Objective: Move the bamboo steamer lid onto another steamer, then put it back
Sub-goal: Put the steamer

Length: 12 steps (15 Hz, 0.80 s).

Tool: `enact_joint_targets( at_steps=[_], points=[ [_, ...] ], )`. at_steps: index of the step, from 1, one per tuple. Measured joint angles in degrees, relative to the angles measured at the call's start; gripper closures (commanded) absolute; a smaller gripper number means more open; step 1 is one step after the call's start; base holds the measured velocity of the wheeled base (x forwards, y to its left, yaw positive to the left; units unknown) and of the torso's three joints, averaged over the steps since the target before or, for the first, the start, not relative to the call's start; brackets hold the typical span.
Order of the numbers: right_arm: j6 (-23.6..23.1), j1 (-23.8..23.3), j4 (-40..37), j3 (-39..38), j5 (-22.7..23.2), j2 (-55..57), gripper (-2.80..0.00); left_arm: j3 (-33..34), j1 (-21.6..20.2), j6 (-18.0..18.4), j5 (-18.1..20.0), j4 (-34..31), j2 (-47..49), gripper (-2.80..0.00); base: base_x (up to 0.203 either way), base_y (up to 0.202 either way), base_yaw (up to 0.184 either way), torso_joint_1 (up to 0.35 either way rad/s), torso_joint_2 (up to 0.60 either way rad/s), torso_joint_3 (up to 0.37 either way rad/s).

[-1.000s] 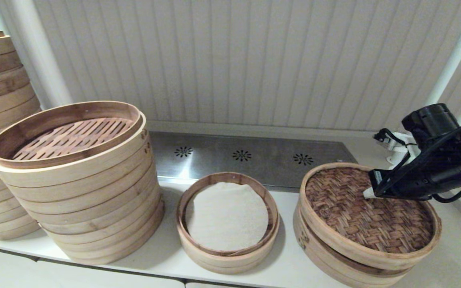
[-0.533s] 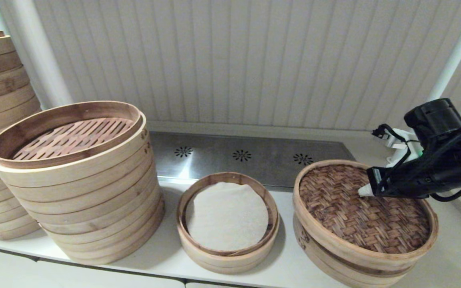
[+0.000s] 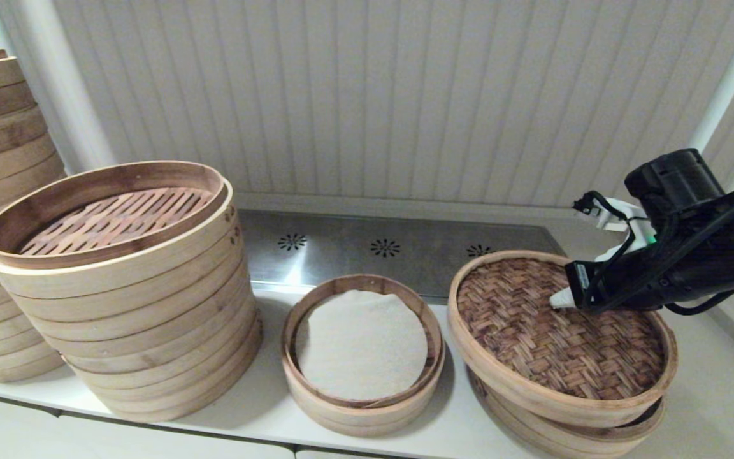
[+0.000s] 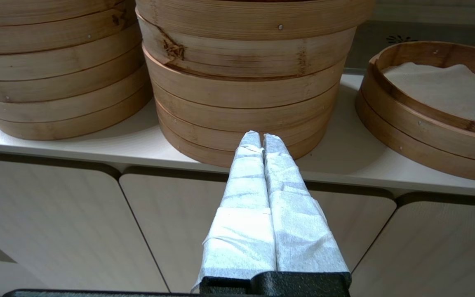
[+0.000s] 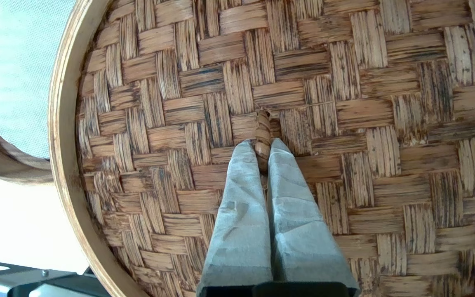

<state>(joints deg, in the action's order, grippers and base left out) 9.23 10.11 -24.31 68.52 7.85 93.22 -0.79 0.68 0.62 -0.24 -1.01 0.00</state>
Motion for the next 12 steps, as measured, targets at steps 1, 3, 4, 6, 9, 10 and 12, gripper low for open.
enact_joint_targets(
  at_steps=[1, 3, 4, 6, 9, 10, 12],
  points=[
    [0.0, 0.4, 0.0, 0.5, 0.0, 0.2, 0.00, 0.0, 0.0, 0.0, 0.0, 0.0, 0.0, 0.00, 0.000, 0.000, 0.000, 0.000, 0.00, 0.000],
    [0.0, 1.2, 0.0, 1.1, 0.1, 0.6, 0.00, 0.0, 0.0, 0.0, 0.0, 0.0, 0.0, 0.00, 0.000, 0.000, 0.000, 0.000, 0.00, 0.000],
    [0.0, 1.6, 0.1, 1.4, 0.2, 1.0, 0.00, 0.0, 0.0, 0.0, 0.0, 0.0, 0.0, 0.00, 0.000, 0.000, 0.000, 0.000, 0.00, 0.000],
    [0.0, 2.7, 0.1, 2.2, 0.3, 1.9, 0.00, 0.0, 0.0, 0.0, 0.0, 0.0, 0.0, 0.00, 0.000, 0.000, 0.000, 0.000, 0.00, 0.000],
    [0.0, 4.8, 0.1, 3.9, 0.4, 3.4, 0.00, 0.0, 0.0, 0.0, 0.0, 0.0, 0.0, 0.00, 0.000, 0.000, 0.000, 0.000, 0.00, 0.000],
    [0.0, 5.4, 0.1, 4.6, 0.5, 3.9, 0.00, 0.0, 0.0, 0.0, 0.0, 0.0, 0.0, 0.00, 0.000, 0.000, 0.000, 0.000, 0.00, 0.000],
    [0.0, 7.2, 0.1, 6.4, 0.5, 5.2, 0.00, 0.0, 0.0, 0.0, 0.0, 0.0, 0.0, 0.00, 0.000, 0.000, 0.000, 0.000, 0.00, 0.000]
  ],
)
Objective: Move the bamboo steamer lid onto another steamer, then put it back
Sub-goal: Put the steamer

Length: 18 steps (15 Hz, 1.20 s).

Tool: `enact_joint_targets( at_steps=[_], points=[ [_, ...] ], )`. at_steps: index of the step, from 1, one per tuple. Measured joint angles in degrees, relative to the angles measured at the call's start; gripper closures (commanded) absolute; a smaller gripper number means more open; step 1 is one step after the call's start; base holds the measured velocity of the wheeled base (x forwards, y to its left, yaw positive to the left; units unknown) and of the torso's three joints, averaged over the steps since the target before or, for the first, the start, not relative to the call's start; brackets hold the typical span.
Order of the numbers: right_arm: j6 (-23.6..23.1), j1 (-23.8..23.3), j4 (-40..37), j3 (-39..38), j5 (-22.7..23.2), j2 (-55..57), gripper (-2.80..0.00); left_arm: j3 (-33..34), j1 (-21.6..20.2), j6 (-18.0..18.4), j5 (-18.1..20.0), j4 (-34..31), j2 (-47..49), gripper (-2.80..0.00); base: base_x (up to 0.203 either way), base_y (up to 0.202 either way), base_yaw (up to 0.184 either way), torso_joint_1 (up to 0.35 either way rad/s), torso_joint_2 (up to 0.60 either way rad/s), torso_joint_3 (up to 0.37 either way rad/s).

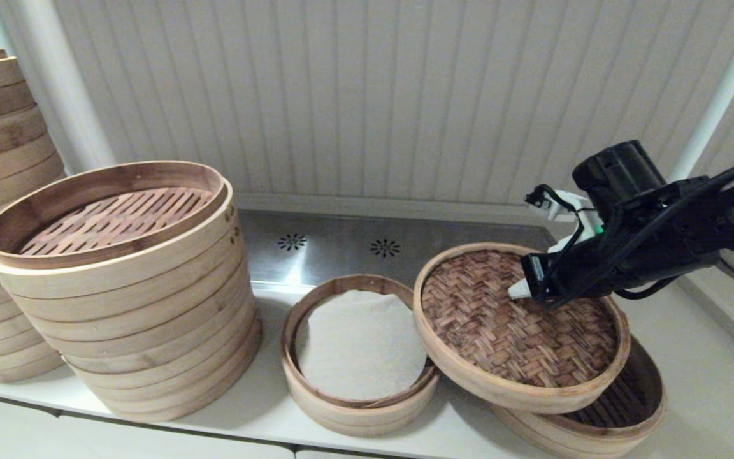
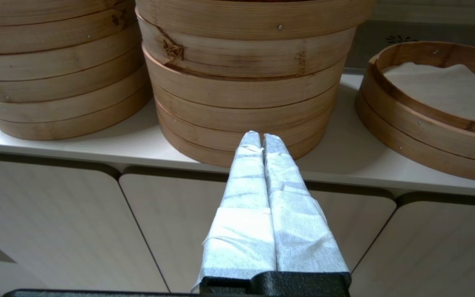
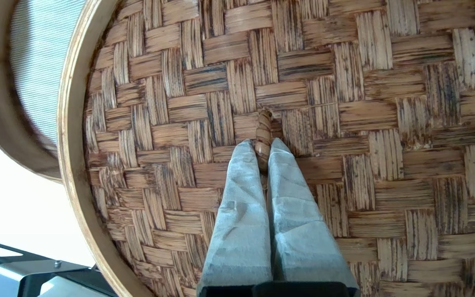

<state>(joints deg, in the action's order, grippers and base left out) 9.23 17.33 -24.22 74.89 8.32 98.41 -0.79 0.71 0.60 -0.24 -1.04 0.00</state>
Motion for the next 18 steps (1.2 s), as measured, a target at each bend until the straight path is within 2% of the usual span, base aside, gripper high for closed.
enact_joint_targets(
  at_steps=[18],
  points=[
    [-0.4, 14.6, -0.1, 12.6, -0.6, 11.6, 0.00, 0.0, 0.0, 0.0, 0.0, 0.0, 0.0, 0.00, 0.000, 0.000, 0.000, 0.000, 0.00, 0.000]
  ],
)
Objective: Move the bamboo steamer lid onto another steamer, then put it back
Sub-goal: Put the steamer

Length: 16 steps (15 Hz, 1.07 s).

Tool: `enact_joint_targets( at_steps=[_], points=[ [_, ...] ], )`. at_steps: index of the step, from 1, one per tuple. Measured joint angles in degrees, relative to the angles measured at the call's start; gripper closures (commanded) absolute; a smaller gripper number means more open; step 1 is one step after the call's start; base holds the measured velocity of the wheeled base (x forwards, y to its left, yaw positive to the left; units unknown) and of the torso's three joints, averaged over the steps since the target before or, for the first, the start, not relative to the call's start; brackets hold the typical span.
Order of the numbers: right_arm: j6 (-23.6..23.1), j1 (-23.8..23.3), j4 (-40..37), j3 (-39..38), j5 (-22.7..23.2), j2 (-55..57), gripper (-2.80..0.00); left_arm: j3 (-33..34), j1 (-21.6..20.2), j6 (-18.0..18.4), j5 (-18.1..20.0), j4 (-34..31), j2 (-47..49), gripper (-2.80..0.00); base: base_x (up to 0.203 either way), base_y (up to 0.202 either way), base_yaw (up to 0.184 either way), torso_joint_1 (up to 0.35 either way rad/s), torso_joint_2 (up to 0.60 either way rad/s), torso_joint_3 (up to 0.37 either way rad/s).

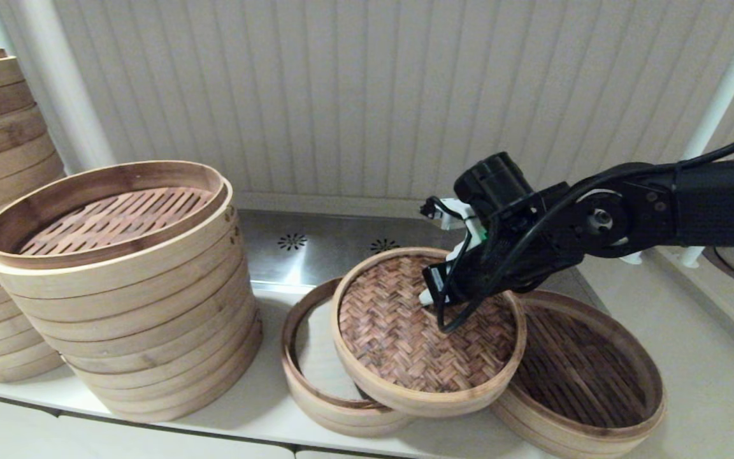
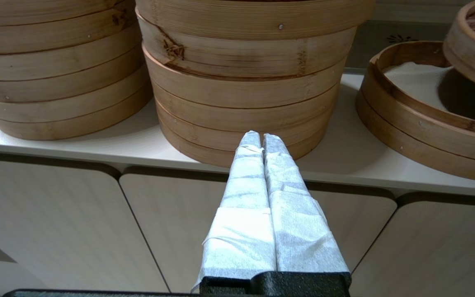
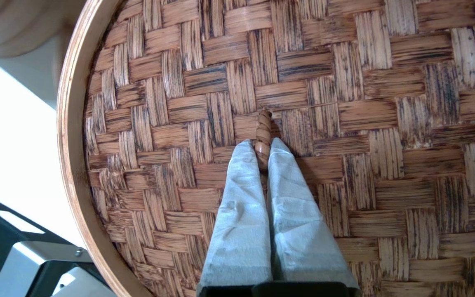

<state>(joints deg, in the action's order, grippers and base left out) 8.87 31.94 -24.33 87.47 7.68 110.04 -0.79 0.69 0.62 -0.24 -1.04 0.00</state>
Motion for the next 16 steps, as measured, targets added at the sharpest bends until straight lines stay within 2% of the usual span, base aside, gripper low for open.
enact_joint_targets(
  at_steps=[11, 16],
  points=[
    [-0.5, 4.9, -0.1, 5.1, 0.0, 5.3, 0.00, 0.0, 0.0, 0.0, 0.0, 0.0, 0.0, 0.00, 0.000, 0.000, 0.000, 0.000, 0.00, 0.000],
    [-0.7, 5.6, -0.1, 6.8, 0.1, 6.4, 0.00, 0.0, 0.0, 0.0, 0.0, 0.0, 0.0, 0.00, 0.000, 0.000, 0.000, 0.000, 0.00, 0.000]
  ],
)
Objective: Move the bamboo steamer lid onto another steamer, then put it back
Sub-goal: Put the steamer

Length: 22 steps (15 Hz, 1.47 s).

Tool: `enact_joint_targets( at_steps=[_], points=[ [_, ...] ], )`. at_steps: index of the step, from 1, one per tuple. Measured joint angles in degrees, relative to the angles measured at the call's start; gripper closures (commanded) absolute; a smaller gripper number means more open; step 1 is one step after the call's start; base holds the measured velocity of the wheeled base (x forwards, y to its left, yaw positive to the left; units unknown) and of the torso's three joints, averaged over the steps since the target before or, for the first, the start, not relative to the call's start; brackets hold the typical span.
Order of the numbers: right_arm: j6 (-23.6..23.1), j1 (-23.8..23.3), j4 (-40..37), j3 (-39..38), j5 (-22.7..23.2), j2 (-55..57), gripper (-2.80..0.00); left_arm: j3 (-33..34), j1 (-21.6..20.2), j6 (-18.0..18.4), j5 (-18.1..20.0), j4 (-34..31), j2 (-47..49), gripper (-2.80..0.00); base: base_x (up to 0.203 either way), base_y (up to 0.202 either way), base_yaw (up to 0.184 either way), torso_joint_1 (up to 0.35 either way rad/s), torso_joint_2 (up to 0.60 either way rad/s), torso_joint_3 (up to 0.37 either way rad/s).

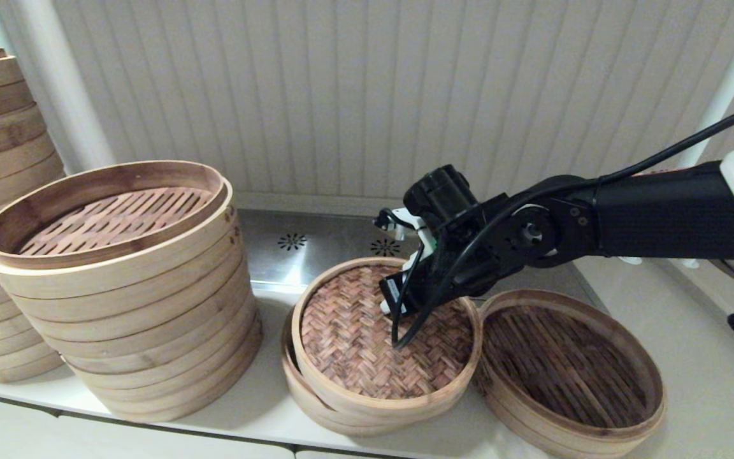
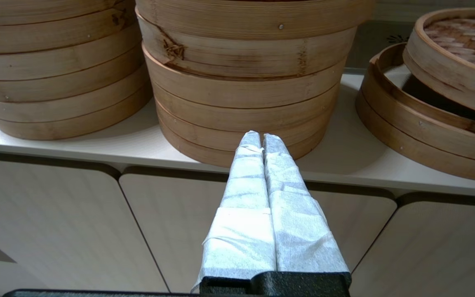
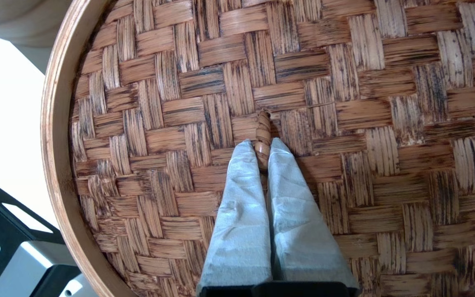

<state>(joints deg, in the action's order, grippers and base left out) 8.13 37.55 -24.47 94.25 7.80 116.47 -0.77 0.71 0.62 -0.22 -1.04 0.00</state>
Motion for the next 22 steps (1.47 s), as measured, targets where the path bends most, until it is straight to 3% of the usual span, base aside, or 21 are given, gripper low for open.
enact_joint_targets(
  at_steps=[22],
  points=[
    [-0.1, 1.6, -0.4, 8.4, 0.3, 6.7, 0.00, 0.0, 0.0, 0.0, 0.0, 0.0, 0.0, 0.00, 0.000, 0.000, 0.000, 0.000, 0.00, 0.000]
  ],
)
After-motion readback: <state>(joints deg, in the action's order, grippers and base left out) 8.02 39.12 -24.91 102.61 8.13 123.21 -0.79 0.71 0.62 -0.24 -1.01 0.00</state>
